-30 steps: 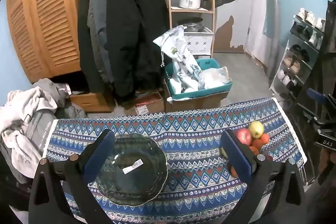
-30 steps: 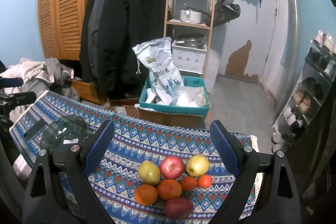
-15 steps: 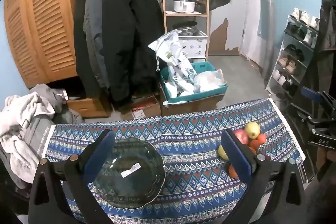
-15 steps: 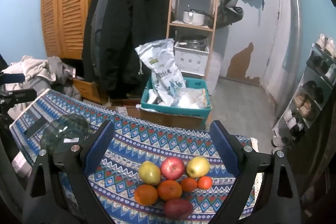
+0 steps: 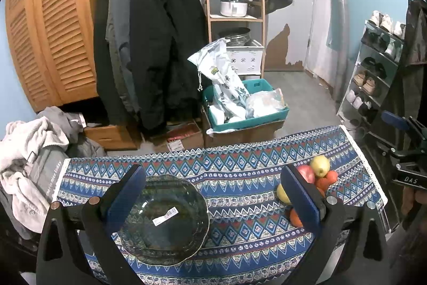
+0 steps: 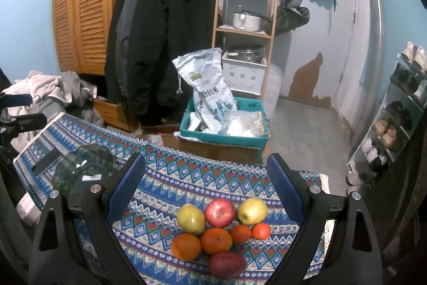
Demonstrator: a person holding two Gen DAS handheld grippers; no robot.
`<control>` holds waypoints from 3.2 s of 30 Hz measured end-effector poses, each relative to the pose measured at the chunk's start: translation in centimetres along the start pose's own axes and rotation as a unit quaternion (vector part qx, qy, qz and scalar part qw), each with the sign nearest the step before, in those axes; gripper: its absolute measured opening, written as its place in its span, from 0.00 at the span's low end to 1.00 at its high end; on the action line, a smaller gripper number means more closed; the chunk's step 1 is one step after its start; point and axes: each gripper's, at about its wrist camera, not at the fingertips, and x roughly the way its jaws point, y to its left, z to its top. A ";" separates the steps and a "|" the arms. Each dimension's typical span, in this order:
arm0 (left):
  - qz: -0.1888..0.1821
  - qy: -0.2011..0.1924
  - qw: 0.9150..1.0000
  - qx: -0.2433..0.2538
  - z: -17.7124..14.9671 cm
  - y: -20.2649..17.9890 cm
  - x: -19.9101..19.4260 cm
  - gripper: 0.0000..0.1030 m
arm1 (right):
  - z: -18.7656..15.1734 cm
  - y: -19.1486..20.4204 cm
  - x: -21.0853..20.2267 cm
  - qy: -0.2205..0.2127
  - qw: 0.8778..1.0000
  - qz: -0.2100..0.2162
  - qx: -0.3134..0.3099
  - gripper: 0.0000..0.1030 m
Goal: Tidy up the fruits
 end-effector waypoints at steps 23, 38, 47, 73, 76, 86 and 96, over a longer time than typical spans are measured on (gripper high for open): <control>0.000 0.004 1.000 -0.004 -0.1 0.1 0.0 0.99 | 0.1 0.1 0.0 0.001 1.000 0.001 0.001 0.88; 0.004 0.007 1.000 -0.007 0.1 0.3 0.1 0.99 | -0.1 0.2 -0.1 0.000 1.000 0.003 0.000 0.88; 0.002 0.000 1.000 -0.006 -0.2 0.4 -0.1 0.99 | 0.0 0.3 -0.3 -0.001 1.000 0.003 -0.004 0.88; 0.000 0.000 1.000 -0.004 -0.1 0.1 -0.1 0.99 | 0.0 0.4 -0.4 0.000 1.000 0.003 -0.006 0.88; -0.001 0.001 1.000 -0.003 -0.1 0.0 0.0 0.99 | 0.0 0.4 -0.5 0.000 1.000 0.003 -0.006 0.88; 0.001 0.006 1.000 0.003 -0.3 -0.8 0.5 0.99 | -0.4 0.0 -0.6 0.004 1.000 0.003 -0.004 0.88; 0.006 0.025 1.000 0.009 -0.8 -1.6 2.0 0.99 | -1.2 -1.9 -0.5 0.019 1.000 0.002 0.000 0.88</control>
